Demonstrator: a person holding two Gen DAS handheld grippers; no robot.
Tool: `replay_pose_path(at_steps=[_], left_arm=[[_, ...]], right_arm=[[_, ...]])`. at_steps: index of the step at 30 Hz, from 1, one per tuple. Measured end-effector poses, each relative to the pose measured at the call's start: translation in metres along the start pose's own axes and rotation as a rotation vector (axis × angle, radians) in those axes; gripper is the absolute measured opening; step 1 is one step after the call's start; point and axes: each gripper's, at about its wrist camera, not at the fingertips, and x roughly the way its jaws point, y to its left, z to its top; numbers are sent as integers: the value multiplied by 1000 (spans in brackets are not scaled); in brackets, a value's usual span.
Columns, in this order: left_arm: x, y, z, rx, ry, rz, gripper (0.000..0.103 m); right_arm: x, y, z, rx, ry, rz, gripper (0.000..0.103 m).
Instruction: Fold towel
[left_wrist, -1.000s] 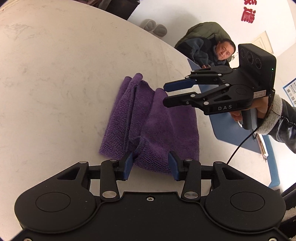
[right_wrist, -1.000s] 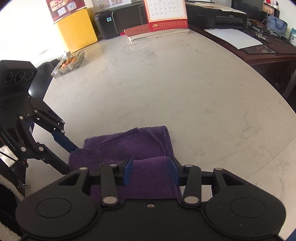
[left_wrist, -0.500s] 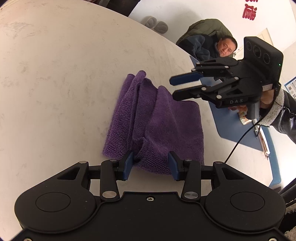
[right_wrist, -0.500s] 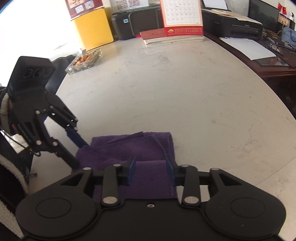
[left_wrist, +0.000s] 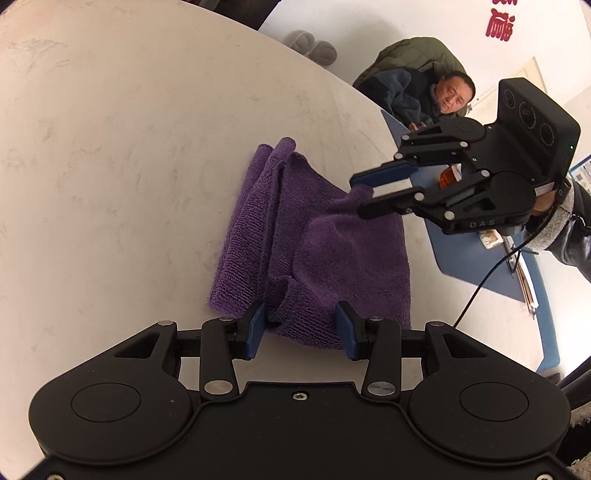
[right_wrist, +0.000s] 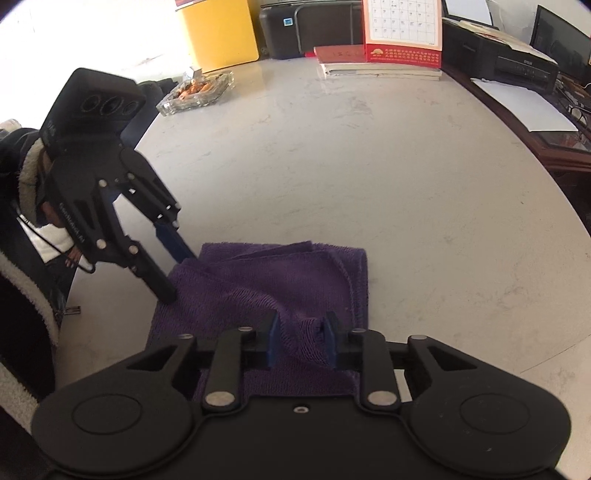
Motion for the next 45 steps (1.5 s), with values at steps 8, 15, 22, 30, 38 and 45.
replay_pose_path(at_steps=[8, 15, 22, 30, 38, 45], left_arm=[[0, 0, 0, -4, -1, -1, 41], [0, 1, 0, -6, 0, -5, 41], [1, 2, 1, -4, 3, -12, 41], [1, 4, 2, 5, 13, -19, 41], [0, 2, 1, 6, 18, -15, 41], [-4, -3, 3, 28, 5, -6, 37]], right_arm=[[6, 5, -2, -42, 49, 5, 23], [21, -28, 9, 96, 40, 55, 27], [11, -25, 12, 40, -9, 116, 10], [-21, -22, 14, 32, -218, 68, 9], [3, -20, 20, -9, -124, 73, 24], [23, -4, 26, -176, -37, 59, 29]])
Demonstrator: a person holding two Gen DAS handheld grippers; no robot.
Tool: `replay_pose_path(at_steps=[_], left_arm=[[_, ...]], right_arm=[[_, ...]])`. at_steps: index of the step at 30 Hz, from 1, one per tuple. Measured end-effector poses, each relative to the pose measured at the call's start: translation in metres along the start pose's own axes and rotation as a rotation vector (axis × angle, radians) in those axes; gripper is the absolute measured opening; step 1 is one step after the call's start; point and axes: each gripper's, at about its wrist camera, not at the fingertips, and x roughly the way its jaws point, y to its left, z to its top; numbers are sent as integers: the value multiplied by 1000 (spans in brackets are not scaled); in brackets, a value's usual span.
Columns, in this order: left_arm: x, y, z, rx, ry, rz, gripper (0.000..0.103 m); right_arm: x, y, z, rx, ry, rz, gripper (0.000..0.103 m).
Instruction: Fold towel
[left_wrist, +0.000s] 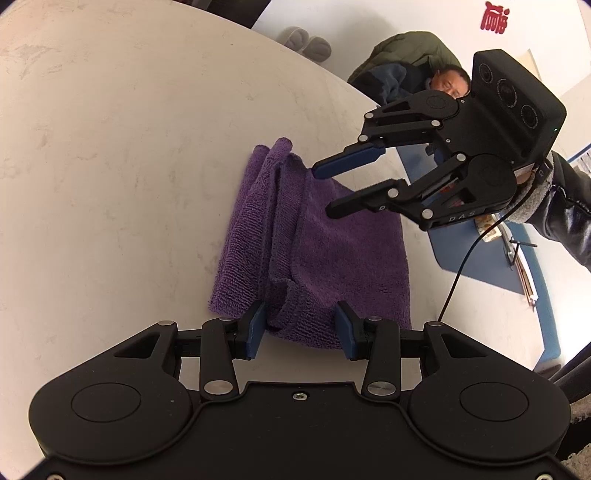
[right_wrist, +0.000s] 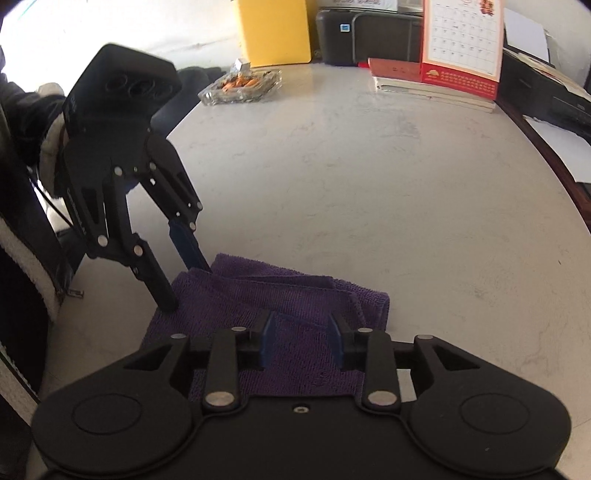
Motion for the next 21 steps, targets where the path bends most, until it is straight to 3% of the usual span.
replay_pose_path(at_steps=[6, 9, 15, 19, 21], left_arm=[[4, 1, 0, -1, 32, 32, 25], [1, 0, 0, -1, 35, 33, 25], [0, 0, -1, 5, 43, 56, 35], [3, -2, 0, 11, 44, 61, 35], [4, -2, 0, 17, 46, 62, 35]], right_arm=[[-16, -6, -3, 40, -26, -38, 30], [-18, -8, -10, 63, -15, -52, 34], [-6, -19, -18, 106, 26, -59, 39], [2, -21, -18, 86, 36, -37, 36], [5, -19, -17, 62, 51, -43, 27]])
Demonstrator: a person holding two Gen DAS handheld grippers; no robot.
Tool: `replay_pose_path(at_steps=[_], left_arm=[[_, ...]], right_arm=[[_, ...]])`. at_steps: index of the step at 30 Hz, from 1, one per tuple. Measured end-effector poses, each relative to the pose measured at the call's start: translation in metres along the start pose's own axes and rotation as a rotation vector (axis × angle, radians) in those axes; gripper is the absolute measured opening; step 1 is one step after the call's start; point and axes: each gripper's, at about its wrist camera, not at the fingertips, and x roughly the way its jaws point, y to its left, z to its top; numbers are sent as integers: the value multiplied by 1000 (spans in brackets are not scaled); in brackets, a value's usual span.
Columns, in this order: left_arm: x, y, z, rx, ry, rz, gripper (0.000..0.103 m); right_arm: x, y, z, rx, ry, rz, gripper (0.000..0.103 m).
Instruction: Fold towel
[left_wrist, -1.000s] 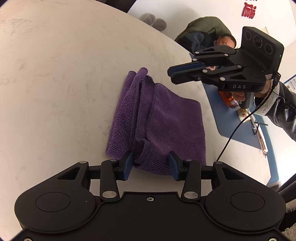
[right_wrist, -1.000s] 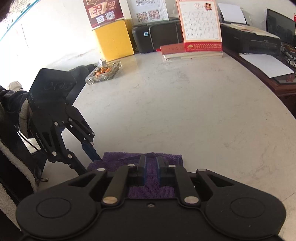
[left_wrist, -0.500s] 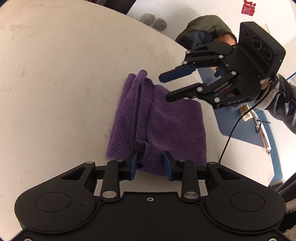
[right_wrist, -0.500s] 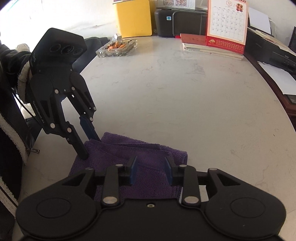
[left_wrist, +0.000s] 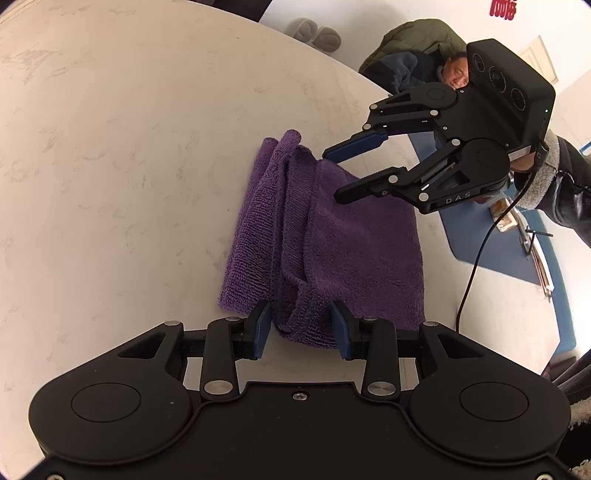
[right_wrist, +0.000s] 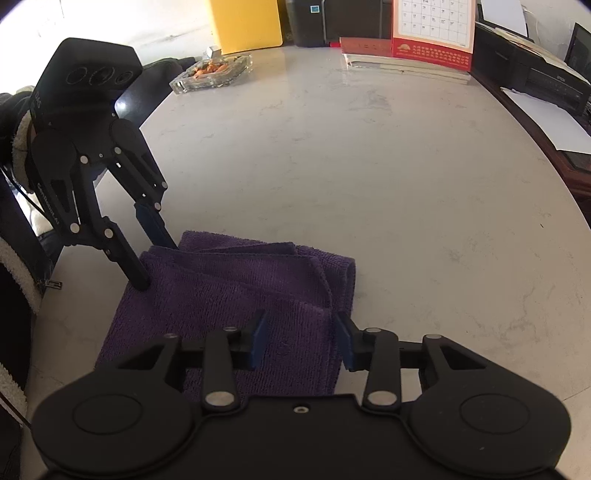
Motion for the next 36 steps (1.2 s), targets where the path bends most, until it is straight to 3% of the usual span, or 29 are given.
replay_pose_path(at_steps=[5, 8, 15, 30, 34, 36], left_arm=[[1, 1, 1, 7, 2, -6, 35], [1, 1, 2, 10, 1, -8, 35], [2, 2, 2, 20, 5, -17, 36], [2, 7, 1, -5, -2, -32, 36], [0, 6, 0, -11, -3, -32, 36], [0, 5, -1, -11, -5, -32, 36]], right_arm=[[-3, 8, 0, -39, 2, 0, 6], [-8, 15, 1, -71, -12, -17, 3], [-32, 20, 19, -69, -128, -52, 3], [32, 3, 23, 39, -212, -85, 3], [34, 0, 25, 106, -224, -81, 10], [30, 1, 27, 133, -229, -114, 29]])
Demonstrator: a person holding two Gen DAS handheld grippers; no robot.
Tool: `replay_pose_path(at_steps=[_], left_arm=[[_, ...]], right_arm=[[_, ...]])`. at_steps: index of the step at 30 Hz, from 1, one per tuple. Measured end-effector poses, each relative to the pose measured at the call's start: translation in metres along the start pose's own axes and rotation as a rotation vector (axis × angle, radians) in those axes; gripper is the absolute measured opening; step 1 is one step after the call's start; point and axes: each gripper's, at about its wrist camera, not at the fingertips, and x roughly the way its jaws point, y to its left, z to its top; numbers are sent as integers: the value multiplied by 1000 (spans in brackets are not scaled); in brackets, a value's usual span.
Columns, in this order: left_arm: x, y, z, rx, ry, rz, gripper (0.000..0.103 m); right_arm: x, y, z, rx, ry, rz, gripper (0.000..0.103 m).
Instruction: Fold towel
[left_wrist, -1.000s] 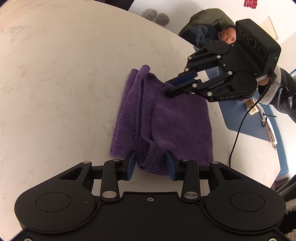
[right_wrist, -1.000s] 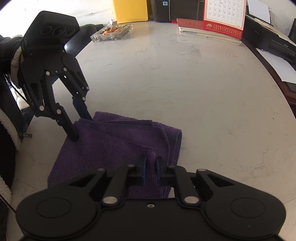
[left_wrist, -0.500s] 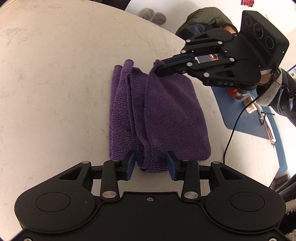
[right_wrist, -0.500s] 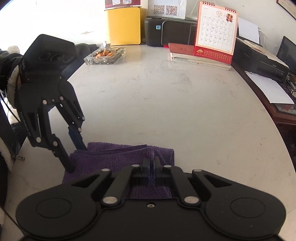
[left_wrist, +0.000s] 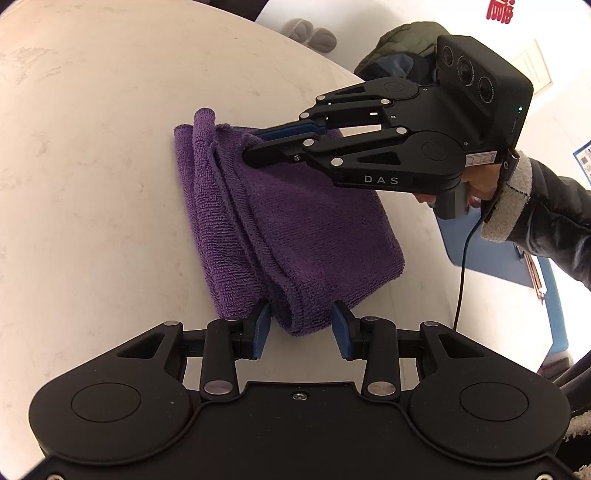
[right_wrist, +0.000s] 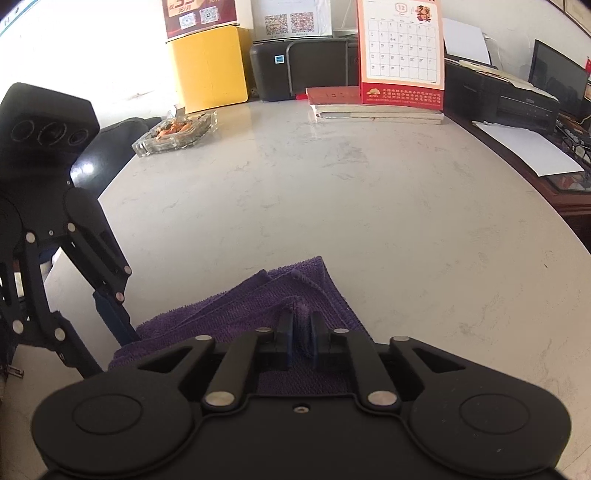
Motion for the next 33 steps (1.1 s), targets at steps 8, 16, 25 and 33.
replay_pose_path(at_steps=[8, 16, 25, 33], left_arm=[[-15, -9, -5, 50, -29, -2, 40], [-29, 1, 4, 169, -14, -2, 40], [-26, 11, 5, 271, 38, -67, 40], [-13, 17, 16, 303, 63, -133, 40]], right_arm=[[-70, 49, 1, 80, -114, -100, 40], [-37, 150, -32, -207, 102, -101, 45], [-5, 163, -26, -269, 176, -199, 40], [-18, 132, -20, -11, 120, -171, 11]])
